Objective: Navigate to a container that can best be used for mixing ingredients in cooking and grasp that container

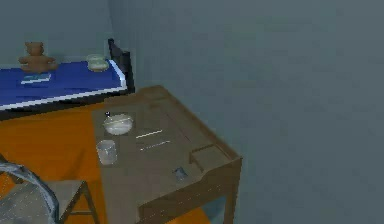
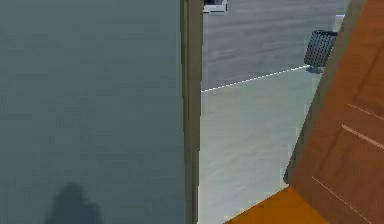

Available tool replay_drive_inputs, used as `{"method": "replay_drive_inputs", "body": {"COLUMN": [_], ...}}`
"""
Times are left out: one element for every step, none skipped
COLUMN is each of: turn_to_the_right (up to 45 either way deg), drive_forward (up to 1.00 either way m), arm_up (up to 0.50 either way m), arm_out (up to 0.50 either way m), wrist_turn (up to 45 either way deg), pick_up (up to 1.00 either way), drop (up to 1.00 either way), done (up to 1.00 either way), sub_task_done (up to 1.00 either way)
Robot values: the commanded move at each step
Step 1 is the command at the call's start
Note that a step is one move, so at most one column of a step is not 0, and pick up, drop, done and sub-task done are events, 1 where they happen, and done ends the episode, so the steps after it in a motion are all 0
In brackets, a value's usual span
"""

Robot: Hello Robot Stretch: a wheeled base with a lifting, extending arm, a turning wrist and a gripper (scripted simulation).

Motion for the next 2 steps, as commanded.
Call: {"method": "replay_drive_inputs", "body": {"turn_to_the_right": [0.0,-45.0], "drive_forward": [0.40,0.00], "arm_up": [0.00,0.00], "arm_out": [0.00,0.00], "wrist_turn": [0.0,0.0], "pick_up": [0.00,0.00], "drop": [0.00,0.00], "done": [0.00,0.00], "sub_task_done": [0.00,0.00]}}
